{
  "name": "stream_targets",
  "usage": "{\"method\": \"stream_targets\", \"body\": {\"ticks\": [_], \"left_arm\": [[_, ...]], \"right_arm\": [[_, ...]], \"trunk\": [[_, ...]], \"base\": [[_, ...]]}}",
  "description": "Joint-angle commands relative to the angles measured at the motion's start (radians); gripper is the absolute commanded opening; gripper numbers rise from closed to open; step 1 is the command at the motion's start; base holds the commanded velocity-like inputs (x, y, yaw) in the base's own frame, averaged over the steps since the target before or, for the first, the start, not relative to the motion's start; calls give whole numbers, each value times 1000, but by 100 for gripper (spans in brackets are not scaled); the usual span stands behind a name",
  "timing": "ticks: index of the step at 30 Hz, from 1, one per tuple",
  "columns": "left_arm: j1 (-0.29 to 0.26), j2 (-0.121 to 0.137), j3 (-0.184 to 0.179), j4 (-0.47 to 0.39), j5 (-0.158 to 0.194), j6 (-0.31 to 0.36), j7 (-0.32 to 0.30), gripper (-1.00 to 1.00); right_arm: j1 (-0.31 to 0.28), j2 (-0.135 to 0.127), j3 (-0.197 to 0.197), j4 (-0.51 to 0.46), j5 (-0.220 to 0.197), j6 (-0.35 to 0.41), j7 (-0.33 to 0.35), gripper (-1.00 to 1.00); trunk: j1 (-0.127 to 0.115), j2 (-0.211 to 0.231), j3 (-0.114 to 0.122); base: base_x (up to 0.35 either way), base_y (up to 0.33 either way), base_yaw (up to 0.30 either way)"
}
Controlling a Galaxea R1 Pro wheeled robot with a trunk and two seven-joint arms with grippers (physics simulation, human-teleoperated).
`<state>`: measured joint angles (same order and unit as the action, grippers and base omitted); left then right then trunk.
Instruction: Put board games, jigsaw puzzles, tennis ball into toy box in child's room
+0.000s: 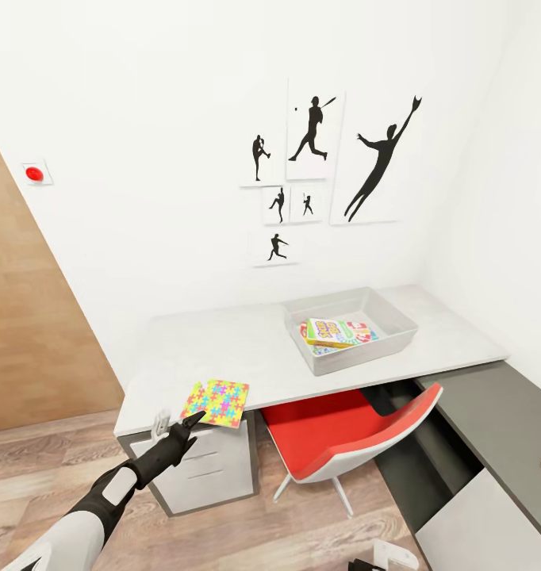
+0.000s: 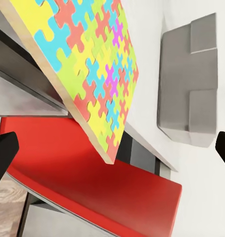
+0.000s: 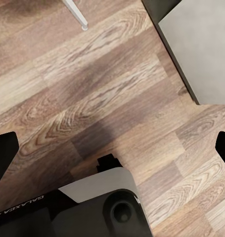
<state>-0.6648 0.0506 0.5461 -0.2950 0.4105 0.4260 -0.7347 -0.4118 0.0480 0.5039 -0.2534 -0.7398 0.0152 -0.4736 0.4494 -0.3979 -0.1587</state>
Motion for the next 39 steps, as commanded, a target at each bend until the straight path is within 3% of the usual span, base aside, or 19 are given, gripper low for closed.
{"method": "stream_targets", "body": {"ticks": [1, 10, 20, 34, 39], "left_arm": [[-1, 0, 2, 0, 5, 8, -2, 100], [-1, 0, 3, 0, 5, 8, -2, 100], [-1, 0, 3, 0, 5, 8, -2, 100], [-1, 0, 3, 2, 7, 10, -2, 100], [-1, 0, 28, 2, 8, 42, -3, 100]], "right_arm": [[-1, 0, 8, -1, -7, 2, -7, 100], [-1, 0, 8, -1, -7, 2, -7, 100], [-1, 0, 8, -1, -7, 2, -7, 100], [-1, 0, 8, -1, -7, 2, -7, 100], [-1, 0, 8, -2, -7, 1, -6, 100]], "trunk": [[1, -2, -2], [1, -2, -2], [39, -72, -33], [39, -72, -33], [39, -72, -33]], "base": [[0, 0, 0], [0, 0, 0], [0, 0, 0], [0, 0, 0], [0, 0, 0]]}}
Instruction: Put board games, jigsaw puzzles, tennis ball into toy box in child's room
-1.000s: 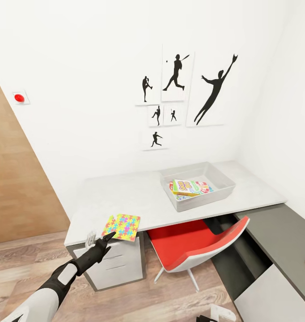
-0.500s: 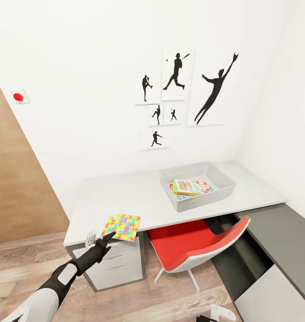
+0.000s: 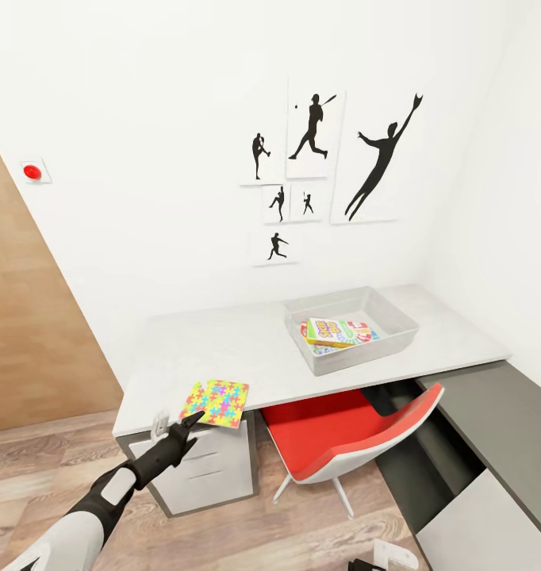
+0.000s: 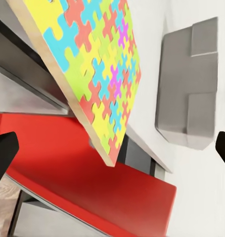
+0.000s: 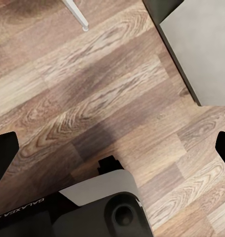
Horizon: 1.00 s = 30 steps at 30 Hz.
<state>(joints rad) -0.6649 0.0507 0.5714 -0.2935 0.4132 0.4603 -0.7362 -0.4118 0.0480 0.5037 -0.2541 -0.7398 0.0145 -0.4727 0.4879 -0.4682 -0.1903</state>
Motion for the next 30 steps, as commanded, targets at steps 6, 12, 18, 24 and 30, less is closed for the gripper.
{"method": "stream_targets", "body": {"ticks": [6, 12, 18, 24, 30], "left_arm": [[-1, 0, 54, 1, 4, 43, -2, 100], [-1, -2, 84, 1, 3, 51, -4, 100], [-1, -3, 90, 1, 1, 52, -3, 100], [-1, -3, 90, 1, 1, 52, -5, 100], [-1, -3, 90, 1, 1, 51, -6, 100]], "right_arm": [[-1, -1, 7, -2, -7, 1, -6, 100], [-1, -2, 5, -2, -7, -1, -5, 100], [-1, -13, 4, 0, -9, -45, 0, 100], [-1, -20, 2, 10, -11, -85, 34, 100], [0, -53, -2, 12, -22, -91, 124, 100]], "trunk": [[4, -9, -5], [4, -9, -5], [4, -9, -5], [4, -9, -5], [4, -9, -5]], "base": [[0, 0, 0], [0, 0, 0], [0, 0, 0], [0, 0, 0], [0, 0, 0]]}}
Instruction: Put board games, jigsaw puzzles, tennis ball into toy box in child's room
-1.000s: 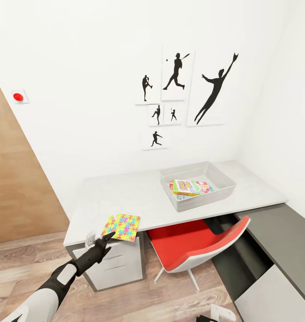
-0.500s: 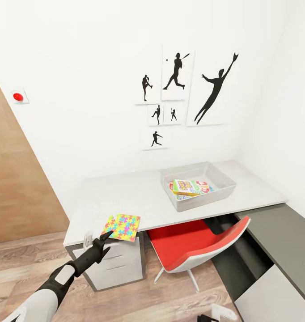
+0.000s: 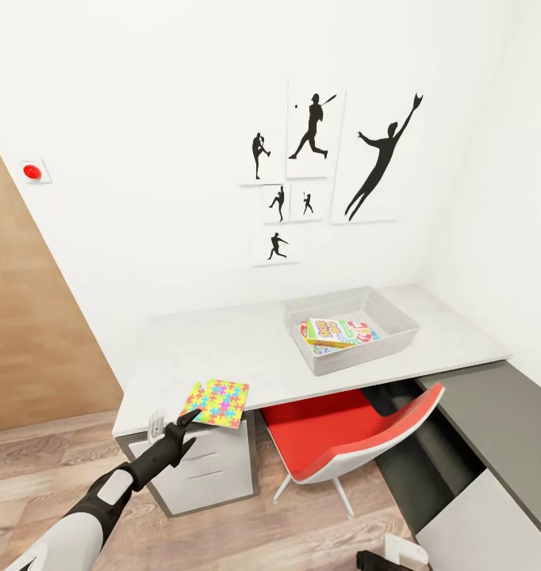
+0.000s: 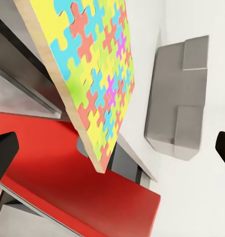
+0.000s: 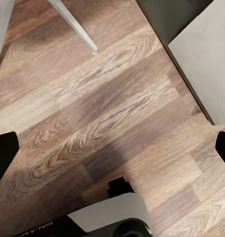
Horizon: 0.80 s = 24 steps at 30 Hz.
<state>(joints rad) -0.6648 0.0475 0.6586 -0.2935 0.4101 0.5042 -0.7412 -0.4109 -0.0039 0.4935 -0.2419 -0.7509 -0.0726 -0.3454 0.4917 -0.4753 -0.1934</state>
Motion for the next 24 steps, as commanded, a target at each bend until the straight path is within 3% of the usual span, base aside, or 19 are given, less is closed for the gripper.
{"method": "stream_targets", "body": {"ticks": [1, 7, 24], "left_arm": [[-1, 0, 3, 0, 4, 7, -2, 100], [-1, 0, 3, 0, 4, 7, -4, 100], [-1, -1, 3, 0, 4, 4, -1, 100]], "right_arm": [[-1, -5, 8, -1, -12, -4, 10, 100], [0, -22, -2, 0, -22, -5, 79, 100], [0, -29, -7, 5, -27, -35, 96, 100]], "trunk": [[0, -2, -2], [0, -2, -2], [4, -9, -5]], "base": [[0, 0, 0], [0, 0, 0], [0, 0, 0]]}}
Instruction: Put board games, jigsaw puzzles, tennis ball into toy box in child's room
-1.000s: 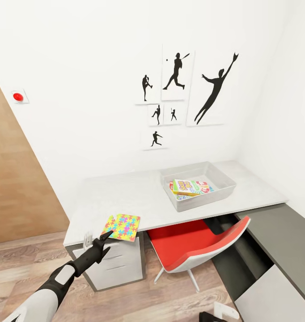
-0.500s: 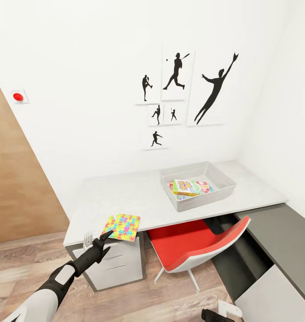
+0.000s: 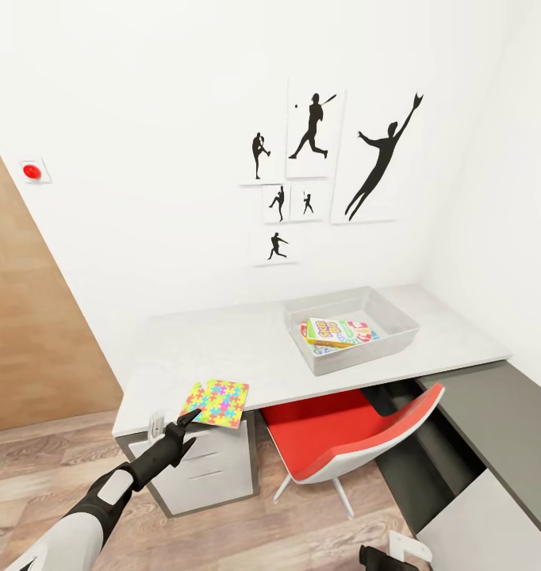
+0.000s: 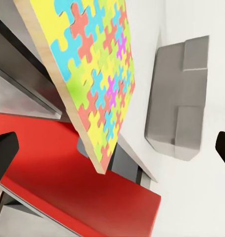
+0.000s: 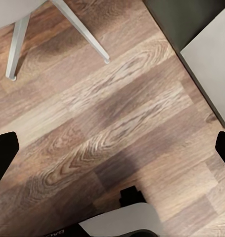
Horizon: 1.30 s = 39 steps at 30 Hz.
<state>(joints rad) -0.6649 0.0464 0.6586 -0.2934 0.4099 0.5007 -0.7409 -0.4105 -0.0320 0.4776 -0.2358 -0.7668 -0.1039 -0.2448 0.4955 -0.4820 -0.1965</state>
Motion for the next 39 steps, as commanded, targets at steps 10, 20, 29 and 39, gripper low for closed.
{"method": "stream_targets", "body": {"ticks": [10, 20, 29, 39], "left_arm": [[-1, 0, 1, 0, 4, 8, -2, 100], [-1, -2, 1, 0, 4, 7, -6, 100], [-1, -2, 1, 0, 4, 9, -6, 100], [-1, -2, 1, 0, 4, 9, -8, 100]], "right_arm": [[-1, -1, 9, 1, -11, -12, -5, 100], [-1, 0, 9, 1, -11, -13, -5, 100], [-1, 0, 9, 1, -11, -13, -5, 100], [-1, 0, 9, 1, -11, -14, -5, 100]], "trunk": [[31, -58, -27], [39, -72, -33], [39, -72, -33], [39, -72, -33]], "base": [[0, 0, 0], [0, 0, 0], [0, 0, 0], [0, 0, 0]]}}
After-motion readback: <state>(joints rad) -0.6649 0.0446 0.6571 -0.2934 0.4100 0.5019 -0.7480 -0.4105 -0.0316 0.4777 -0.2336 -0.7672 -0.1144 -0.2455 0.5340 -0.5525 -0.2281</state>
